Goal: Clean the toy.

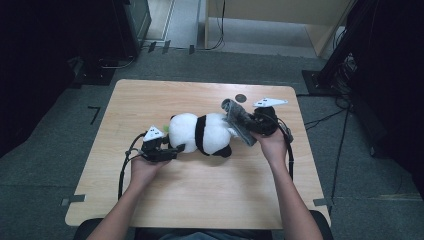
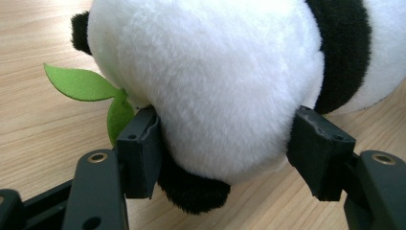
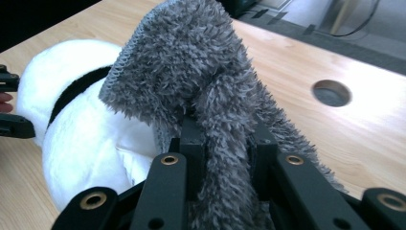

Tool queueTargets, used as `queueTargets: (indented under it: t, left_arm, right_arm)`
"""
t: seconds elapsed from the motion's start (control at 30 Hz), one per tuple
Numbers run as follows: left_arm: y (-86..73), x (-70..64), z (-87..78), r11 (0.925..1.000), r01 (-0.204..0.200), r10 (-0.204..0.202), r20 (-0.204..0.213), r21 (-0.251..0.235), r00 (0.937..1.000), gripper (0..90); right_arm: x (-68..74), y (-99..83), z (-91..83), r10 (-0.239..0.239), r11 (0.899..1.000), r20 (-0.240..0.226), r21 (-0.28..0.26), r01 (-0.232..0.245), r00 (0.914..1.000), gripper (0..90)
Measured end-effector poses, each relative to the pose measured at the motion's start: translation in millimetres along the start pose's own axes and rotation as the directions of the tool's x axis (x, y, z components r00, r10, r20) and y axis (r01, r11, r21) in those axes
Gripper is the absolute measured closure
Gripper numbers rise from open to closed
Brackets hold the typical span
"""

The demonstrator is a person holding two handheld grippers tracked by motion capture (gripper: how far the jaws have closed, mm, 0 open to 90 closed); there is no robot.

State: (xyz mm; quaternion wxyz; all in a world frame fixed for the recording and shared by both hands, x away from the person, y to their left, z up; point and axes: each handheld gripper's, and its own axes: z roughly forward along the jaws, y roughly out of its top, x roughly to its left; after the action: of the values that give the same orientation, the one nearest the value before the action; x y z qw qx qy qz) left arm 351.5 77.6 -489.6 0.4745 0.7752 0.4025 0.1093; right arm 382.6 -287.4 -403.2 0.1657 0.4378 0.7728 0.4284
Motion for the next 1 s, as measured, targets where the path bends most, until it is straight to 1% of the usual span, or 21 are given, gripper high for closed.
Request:
queueTargets:
  t: [0.03, 0.13, 0.17, 0.2, 0.23, 0.27, 0.37, 0.43, 0.47, 0.5, 0.67, 0.73, 0.77, 0.87, 0.93, 1.0]
  left_arm:
    - [-0.2, -0.1, 0.1, 1.0, 0.001, -0.002, 0.002, 0.0, 1.0, 33.0]
    - [-1.4, 1.1, 0.0, 0.9997, 0.007, -0.007, -0.003, 0.022, 1.0, 31.4]
    - [-2.3, 1.8, -0.1, 0.9997, 0.012, -0.012, -0.001, 0.02, 0.9999, 31.3]
    - [-2.5, 1.9, -0.2, 0.9997, 0.012, -0.012, 0.0, 0.019, 0.9999, 31.2]
    - [-2.4, 1.5, -0.1, 0.9998, 0.01, -0.01, -0.002, 0.019, 0.9999, 31.2]
    - [-2.5, 0.9, 0.1, 0.9999, 0.005, -0.005, -0.004, 0.014, 1.0, 31.2]
    - [-3.0, 0.5, 0.8, 1.0, 0.005, -0.005, -0.003, -0.001, 1.0, 30.5]
    - [-3.2, 0.4, 0.9, 1.0, 0.006, -0.006, 0.0, -0.007, 1.0, 29.9]
    - [-3.3, 0.4, 1.0, 0.9999, 0.007, -0.007, 0.0, -0.009, 1.0, 29.9]
    - [-3.3, 0.4, 1.0, 0.9999, 0.007, -0.007, 0.0, -0.01, 1.0, 29.9]
    - [-3.6, 0.6, 0.9, 0.9999, 0.01, -0.01, 0.001, -0.009, 1.0, 29.9]
    - [-3.9, 0.9, 1.0, 0.9998, 0.013, -0.013, 0.002, -0.011, 0.9999, 29.7]
    - [-4.0, 1.1, 1.1, 0.9998, 0.015, -0.015, 0.003, -0.012, 0.9999, 29.7]
    - [-4.2, 1.5, 1.1, 0.9998, 0.018, -0.018, 0.004, -0.012, 0.9998, 29.6]
    - [-4.3, 2.0, 1.0, 0.9997, 0.02, -0.02, 0.005, -0.011, 0.9998, 29.7]
    - [-4.3, 2.2, 0.9, 0.9997, 0.021, -0.021, 0.004, -0.01, 0.9998, 29.7]
  right_arm:
    - [2.2, -0.6, 4.4, 0.002, 1.0, -0.007, 0.007, -0.002, 1.0, 74.5]
    - [11.3, -3.9, 19.1, 0.003, 1.0, -0.033, 0.027, -0.002, 0.9994, 74.2]
    - [14.0, -5.7, 21.5, 0.006, 1.0, -0.032, 0.024, -0.005, 0.9995, 74.6]
    - [16.7, -8.7, 23.3, -0.009, 1.0, -0.019, 0.015, 0.009, 0.9998, 74.8]
    - [17.6, -10.1, 23.3, -0.004, 1.0, -0.014, 0.01, 0.004, 0.9999, 74.7]
    - [17.1, -10.9, 22.8, 0.004, 1.0, -0.016, 0.01, -0.003, 0.9999, 74.7]
    - [13.4, -15.3, 22.9, 0.031, 1.0, -0.022, 0.006, -0.031, 0.9993, 74.3]
    - [9.9, -21.4, 25.0, 0.052, 0.999, -0.021, 0.007, -0.052, 0.9984, 74.2]
    - [9.9, -21.4, 25.0, 0.052, 0.999, -0.021, 0.007, -0.052, 0.9984, 74.2]
    - [7.9, -24.1, 26.2, 0.074, 0.997, -0.022, 0.017, -0.074, 0.997, 74.2]
    - [5.9, -29.8, 28.5, 0.088, 0.996, -0.019, 0.027, -0.088, 0.9959, 74.6]
    - [5.8, -35.1, 31.2, 0.086, 0.995, -0.009, 0.052, -0.086, 0.9962, 74.8]
    - [5.8, -35.1, 31.2, 0.086, 0.995, -0.009, 0.052, -0.086, 0.9962, 74.8]
    - [6.1, -41.8, 36.7, 0.101, 0.992, -0.006, 0.082, -0.1, 0.9949, 75.0]
    - [7.4, -45.5, 42.5, 0.096, 0.987, -0.001, 0.13, -0.096, 0.9953, 75.0]
    - [9.8, -50.4, 49.7, 0.079, 0.983, 0.003, 0.168, -0.078, 0.9969, 75.0]
